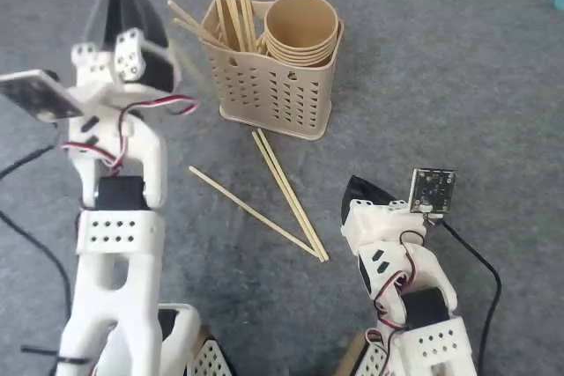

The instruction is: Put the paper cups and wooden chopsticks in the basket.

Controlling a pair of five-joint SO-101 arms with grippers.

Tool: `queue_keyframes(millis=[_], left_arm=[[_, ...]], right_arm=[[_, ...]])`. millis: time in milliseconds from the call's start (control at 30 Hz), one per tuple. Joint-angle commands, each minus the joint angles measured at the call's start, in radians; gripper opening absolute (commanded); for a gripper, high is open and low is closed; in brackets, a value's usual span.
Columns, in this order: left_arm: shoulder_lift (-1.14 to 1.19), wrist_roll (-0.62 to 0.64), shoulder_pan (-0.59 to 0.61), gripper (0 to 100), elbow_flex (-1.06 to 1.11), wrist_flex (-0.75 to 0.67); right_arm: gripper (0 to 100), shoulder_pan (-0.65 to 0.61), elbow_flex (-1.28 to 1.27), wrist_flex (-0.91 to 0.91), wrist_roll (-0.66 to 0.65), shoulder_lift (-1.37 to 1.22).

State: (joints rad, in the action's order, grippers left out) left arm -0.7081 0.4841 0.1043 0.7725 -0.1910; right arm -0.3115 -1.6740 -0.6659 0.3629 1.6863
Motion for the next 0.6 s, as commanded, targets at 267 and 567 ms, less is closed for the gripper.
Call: queue_keyframes(millis=[267,567], left_arm=[[0.483,-0.216,-0.161,1,-0.765,0.216],[0.744,-0.244,-0.101,1,-0.878,0.114]], right_arm=[[1.2,0.016,-0.017,-0.002,0.008,0.025],[1.1,0.016,-0.017,0.002,-0.043,0.025]])
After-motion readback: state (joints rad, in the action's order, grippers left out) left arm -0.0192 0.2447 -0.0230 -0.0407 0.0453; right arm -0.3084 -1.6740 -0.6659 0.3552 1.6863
